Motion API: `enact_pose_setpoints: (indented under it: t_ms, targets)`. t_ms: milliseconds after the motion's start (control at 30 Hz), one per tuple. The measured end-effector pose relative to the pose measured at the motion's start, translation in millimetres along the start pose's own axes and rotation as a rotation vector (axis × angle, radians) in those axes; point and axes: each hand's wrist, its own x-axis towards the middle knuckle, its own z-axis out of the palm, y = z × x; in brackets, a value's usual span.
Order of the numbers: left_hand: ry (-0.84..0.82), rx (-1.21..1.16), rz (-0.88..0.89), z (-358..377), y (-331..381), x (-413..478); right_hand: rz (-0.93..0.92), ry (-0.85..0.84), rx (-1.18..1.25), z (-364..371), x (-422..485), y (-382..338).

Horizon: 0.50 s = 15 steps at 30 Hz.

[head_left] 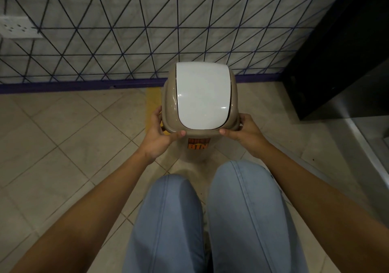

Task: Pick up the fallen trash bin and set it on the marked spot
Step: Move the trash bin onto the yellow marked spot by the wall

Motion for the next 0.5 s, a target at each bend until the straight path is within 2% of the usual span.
enact_pose_setpoints:
  t_ms: [267,500]
  targets:
    - [0.009,0.011,-0.016,-13.5,-7.5,-3.0,0.041,-0.055,-0.146,10.1,0.7,-7.5]
    - [-0.003,0.025,-0.026,-6.9,-1.6,4.0,0.047,-0.057,-0.100,12.8,5.8,-11.6]
